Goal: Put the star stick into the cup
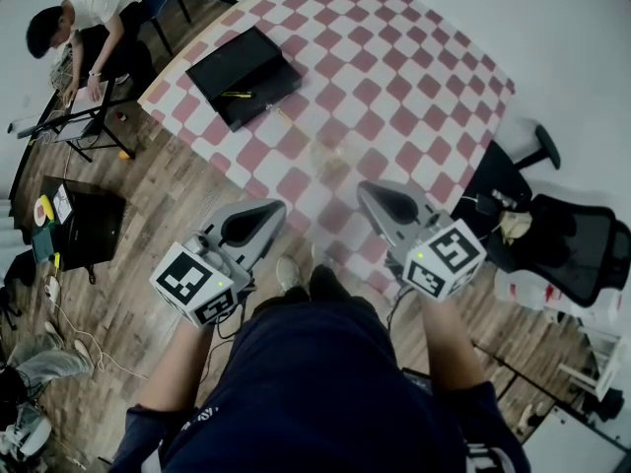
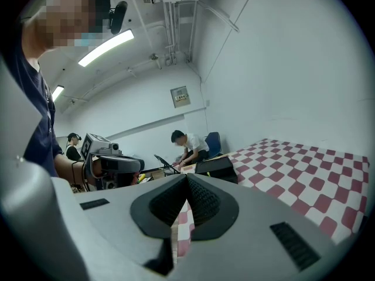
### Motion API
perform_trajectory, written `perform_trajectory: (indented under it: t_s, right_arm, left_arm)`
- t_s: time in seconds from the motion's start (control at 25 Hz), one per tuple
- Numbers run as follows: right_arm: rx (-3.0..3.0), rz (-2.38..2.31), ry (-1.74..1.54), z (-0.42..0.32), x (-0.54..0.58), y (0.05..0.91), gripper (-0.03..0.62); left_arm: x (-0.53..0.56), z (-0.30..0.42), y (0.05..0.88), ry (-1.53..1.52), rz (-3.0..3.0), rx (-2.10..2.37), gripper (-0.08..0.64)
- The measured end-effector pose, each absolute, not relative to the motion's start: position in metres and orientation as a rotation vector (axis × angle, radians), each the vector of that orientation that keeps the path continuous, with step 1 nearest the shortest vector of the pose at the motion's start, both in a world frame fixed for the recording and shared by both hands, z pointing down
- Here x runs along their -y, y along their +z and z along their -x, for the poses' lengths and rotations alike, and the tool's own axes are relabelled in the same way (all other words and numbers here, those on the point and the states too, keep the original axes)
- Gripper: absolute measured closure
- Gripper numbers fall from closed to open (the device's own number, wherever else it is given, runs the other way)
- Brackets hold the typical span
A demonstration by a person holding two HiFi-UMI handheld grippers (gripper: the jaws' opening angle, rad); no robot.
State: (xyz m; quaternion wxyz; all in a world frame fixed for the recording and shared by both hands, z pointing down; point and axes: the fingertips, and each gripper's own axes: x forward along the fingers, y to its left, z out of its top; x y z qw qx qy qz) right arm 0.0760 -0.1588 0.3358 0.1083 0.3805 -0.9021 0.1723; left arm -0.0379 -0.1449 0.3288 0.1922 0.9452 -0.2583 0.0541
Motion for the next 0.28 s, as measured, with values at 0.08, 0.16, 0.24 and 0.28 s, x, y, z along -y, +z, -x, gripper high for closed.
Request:
perform_trajectory:
  t_s: [0.08, 0.16, 0.24, 0.28]
  right_arm:
    - [2.655, -1.119, 0.505, -0.0764, 0.1597, 0.3369, 0.575]
    - [2.654, -1.115, 0.507, -0.0771, 0.1603, 0.3377, 0.575]
    - [2.653, -1.108, 0.51, -0.0774, 0.1609, 0.3381, 0.575]
    - [2.652, -1.104, 0.511, -0.0775, 0.1612, 0.3383, 0.575]
  left_arm:
    - [0.1453, 0.0374, 0.3303, 0.151, -2.651, 0.727, 0.529]
    - [0.1459, 0.0367, 0.3311, 0.15, -2.649, 0.729, 0.529]
    - [0.1466, 0.0358, 0.3314, 0.15, -2.646, 0.732, 0.529]
    - [0.1469, 0.0354, 0.3315, 0.149, -2.644, 0.733, 0.529]
